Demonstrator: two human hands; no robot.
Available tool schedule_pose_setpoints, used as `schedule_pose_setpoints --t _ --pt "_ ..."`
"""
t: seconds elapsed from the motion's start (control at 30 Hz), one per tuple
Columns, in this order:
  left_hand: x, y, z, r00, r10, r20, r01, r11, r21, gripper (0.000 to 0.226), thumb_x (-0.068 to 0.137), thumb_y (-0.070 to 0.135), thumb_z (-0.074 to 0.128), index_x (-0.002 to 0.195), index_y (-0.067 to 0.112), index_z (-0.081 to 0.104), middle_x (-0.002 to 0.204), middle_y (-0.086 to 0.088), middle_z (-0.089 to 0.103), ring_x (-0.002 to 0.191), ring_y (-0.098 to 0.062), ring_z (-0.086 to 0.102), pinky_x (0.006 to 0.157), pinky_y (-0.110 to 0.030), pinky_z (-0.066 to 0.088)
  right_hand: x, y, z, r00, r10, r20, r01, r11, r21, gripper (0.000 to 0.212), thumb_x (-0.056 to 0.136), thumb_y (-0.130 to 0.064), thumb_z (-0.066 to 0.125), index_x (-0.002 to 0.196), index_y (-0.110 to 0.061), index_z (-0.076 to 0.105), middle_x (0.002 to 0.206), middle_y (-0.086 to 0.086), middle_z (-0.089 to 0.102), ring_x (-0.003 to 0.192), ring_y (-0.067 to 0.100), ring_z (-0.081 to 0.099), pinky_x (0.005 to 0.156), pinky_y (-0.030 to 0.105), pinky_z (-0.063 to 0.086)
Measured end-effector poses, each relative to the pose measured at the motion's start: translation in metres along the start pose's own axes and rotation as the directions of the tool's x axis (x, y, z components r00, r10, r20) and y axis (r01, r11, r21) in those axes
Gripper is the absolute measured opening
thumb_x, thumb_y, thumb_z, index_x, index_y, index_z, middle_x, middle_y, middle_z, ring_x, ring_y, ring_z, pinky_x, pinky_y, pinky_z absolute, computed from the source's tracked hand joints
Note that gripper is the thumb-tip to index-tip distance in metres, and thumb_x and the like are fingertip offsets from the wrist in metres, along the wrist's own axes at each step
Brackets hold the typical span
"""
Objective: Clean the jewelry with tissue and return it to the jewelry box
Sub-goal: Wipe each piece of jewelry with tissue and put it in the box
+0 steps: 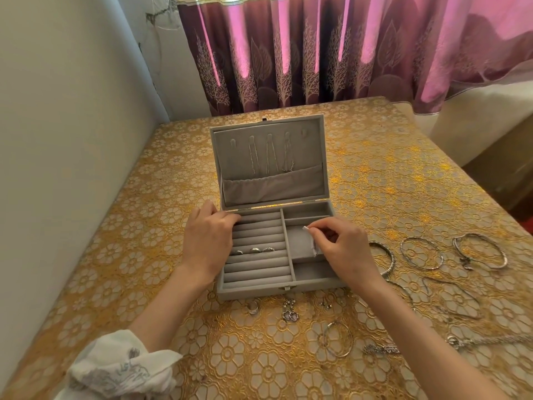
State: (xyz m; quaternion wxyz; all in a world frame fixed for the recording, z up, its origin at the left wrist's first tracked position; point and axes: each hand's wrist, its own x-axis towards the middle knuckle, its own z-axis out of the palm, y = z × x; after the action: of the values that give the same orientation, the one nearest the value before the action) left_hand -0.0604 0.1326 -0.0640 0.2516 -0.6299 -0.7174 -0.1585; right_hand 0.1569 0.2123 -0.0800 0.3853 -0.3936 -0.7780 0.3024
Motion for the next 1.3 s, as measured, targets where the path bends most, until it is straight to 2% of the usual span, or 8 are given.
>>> schedule_pose_setpoints --t 0.23,0.47,0.7,0.87,0.97,1.1,1.2,1.3 --pt "0.012 0.002 0.006 0.998 -0.026 0.053 0.022 0.997 0.072 0.013 0.071 0.001 0.074 0.073 0.014 0.074 0.064 -0.001 0.067 0.069 -0.023 0.052 0.063 -0.033 0.043 0.0 0.001 0.001 1.0 -0.006 -0.005 0.006 1.0 -0.018 0.007 0.085 -0.013 0.064 0.086 -0.012 0.071 0.078 -0.009 0.059 0.072 -0.006 0.052 0.065 0.004 0.039" --pt "-0.001 -0.001 0.006 0.997 -0.072 -0.02 0.07 0.994 -0.081 0.006 0.075 0.003 0.073 0.08 0.007 0.073 0.072 -0.006 0.071 0.071 -0.025 0.054 0.065 -0.037 0.046 0.0 0.001 0.001 1.0 0.008 0.003 -0.008 1.0 -0.009 0.008 0.085 -0.014 0.063 0.087 -0.012 0.07 0.078 -0.008 0.059 0.072 -0.005 0.051 0.064 0.006 0.039" --pt "0.004 -0.004 0.001 0.997 0.066 0.042 -0.07 0.994 0.081 0.01 0.074 0.005 0.074 0.077 0.014 0.074 0.064 -0.001 0.069 0.069 -0.023 0.053 0.061 -0.034 0.042 0.0 0.0 0.001 1.0 0.0 0.001 0.0 1.0 -0.01 0.007 0.085 -0.013 0.063 0.086 -0.011 0.07 0.078 -0.009 0.059 0.072 -0.006 0.052 0.065 0.004 0.039" --pt "0.007 -0.001 0.001 0.994 0.037 0.104 -0.047 0.994 0.096 0.011 0.071 0.003 0.076 0.073 0.013 0.074 0.061 0.0 0.068 0.067 -0.022 0.052 0.062 -0.033 0.04 0.0 0.0 0.001 1.0 -0.004 -0.001 0.004 1.0 -0.018 0.007 0.085 -0.013 0.063 0.086 -0.011 0.07 0.077 -0.008 0.06 0.072 -0.005 0.052 0.064 0.004 0.039" --pt "0.007 0.001 -0.001 0.985 -0.009 0.171 -0.01 0.994 0.113 0.019 0.07 0.0 0.072 0.08 0.016 0.076 0.074 -0.001 0.07 0.078 -0.025 0.052 0.068 -0.036 0.04 -0.001 0.0 0.001 1.0 -0.001 0.002 0.001 1.0 -0.018 0.007 0.085 -0.013 0.063 0.086 -0.012 0.07 0.077 -0.008 0.059 0.071 -0.004 0.052 0.064 0.005 0.04" --pt "0.013 0.009 -0.01 0.944 -0.045 0.327 -0.003 0.989 0.146 0.035 0.089 0.007 0.048 0.114 0.023 0.066 0.113 0.002 0.061 0.109 -0.024 0.04 0.087 -0.036 0.027 0.0 -0.001 0.001 1.0 0.005 0.002 -0.005 1.0 -0.029 0.007 0.085 -0.014 0.064 0.085 -0.012 0.07 0.078 -0.008 0.06 0.072 0.003 0.053 0.065 0.007 0.04" --pt "0.011 0.01 -0.013 0.929 -0.038 0.369 -0.026 0.986 0.167 0.039 0.089 0.009 0.044 0.12 0.024 0.062 0.116 0.004 0.06 0.113 -0.022 0.036 0.085 -0.035 0.019 -0.001 -0.002 0.0 1.0 0.004 0.009 -0.003 0.999 -0.039 0.008 0.085 -0.014 0.063 0.086 -0.011 0.07 0.079 -0.007 0.06 0.074 0.008 0.055 0.067 0.011 0.041" --pt "0.003 0.009 -0.016 0.932 -0.034 0.361 -0.03 0.985 0.168 0.039 0.088 0.007 0.045 0.121 0.021 0.061 0.117 0.002 0.061 0.113 -0.023 0.037 0.084 -0.035 0.021 -0.001 -0.003 0.0 1.0 -0.004 0.013 0.005 0.999 -0.054 0.008 0.085 -0.013 0.063 0.086 -0.01 0.07 0.079 -0.007 0.059 0.075 0.01 0.056 0.07 0.021 0.046"
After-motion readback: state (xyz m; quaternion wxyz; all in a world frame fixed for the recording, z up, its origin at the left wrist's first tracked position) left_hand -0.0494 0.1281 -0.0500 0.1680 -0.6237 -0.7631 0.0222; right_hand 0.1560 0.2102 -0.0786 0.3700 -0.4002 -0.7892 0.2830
